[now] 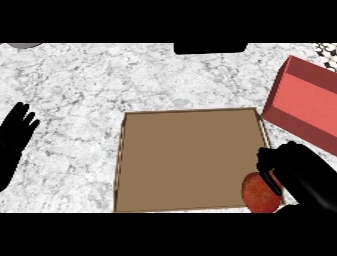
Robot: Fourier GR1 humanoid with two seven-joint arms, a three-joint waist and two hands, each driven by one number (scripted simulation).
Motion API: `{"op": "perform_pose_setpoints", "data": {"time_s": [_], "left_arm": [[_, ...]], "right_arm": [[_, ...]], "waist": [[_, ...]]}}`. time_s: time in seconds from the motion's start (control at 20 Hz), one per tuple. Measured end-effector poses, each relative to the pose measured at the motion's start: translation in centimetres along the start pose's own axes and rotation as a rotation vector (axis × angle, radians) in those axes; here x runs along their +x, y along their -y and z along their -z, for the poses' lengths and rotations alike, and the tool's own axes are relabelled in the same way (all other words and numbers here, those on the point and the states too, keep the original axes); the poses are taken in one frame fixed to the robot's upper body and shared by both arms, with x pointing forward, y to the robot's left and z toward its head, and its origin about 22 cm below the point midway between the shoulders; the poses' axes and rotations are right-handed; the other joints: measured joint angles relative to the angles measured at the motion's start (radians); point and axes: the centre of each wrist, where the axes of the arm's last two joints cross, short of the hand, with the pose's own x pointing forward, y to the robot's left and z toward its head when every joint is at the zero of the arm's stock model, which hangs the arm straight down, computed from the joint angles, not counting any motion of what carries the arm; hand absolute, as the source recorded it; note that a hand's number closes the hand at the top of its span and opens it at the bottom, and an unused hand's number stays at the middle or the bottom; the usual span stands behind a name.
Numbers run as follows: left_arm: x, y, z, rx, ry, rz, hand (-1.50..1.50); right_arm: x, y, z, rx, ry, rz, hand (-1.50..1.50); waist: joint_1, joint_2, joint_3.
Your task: Pick the pear from the tray and place it in the cardboard box
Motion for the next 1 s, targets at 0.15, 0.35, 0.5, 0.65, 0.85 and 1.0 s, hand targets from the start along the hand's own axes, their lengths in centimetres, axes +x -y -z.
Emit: {"op": "perform_pose_setpoints", "data": {"time_s": [0.15, 0.35, 0.5, 0.65, 0.85, 1.0], "left_arm": [[0.0, 0.0, 0.2, 0.004, 0.003, 0.001, 0.0], [0.3, -0.1, 0.1, 0.006, -0.001, -0.003, 0.0], [0.4, 0.0, -0.1, -0.002, 0.004, 0.004, 0.0], [0.5, 0.1, 0.0, -0.006, 0.007, 0.008, 0.0], [0.6, 1.0, 0.6, -0.023, 0.001, 0.004, 0.0], [0.8, 1.4, 0.4, -0.038, 0.006, 0.004, 0.0]], "right_arm": [[0.2, 3.5, -2.4, -0.116, 0.032, 0.001, 1.5], [0.4, 7.4, -5.4, -0.27, 0.009, 0.031, 1.5], [-0.2, 10.2, -7.0, -0.37, -0.051, 0.047, 1.5], [-1.3, 12.2, -8.5, -0.442, -0.119, 0.066, 1.5], [-3.7, 14.6, -9.5, -0.509, -0.207, 0.089, 1.5], [-5.7, 16.2, -10.1, -0.519, -0.25, 0.086, 1.5]], "waist": [[-0.003, 0.001, 0.0], [-0.005, 0.0, 0.0], [0.004, 0.002, 0.0], [0.011, 0.005, 0.0], [0.025, 0.009, 0.0], [0.037, 0.011, -0.001]]}}
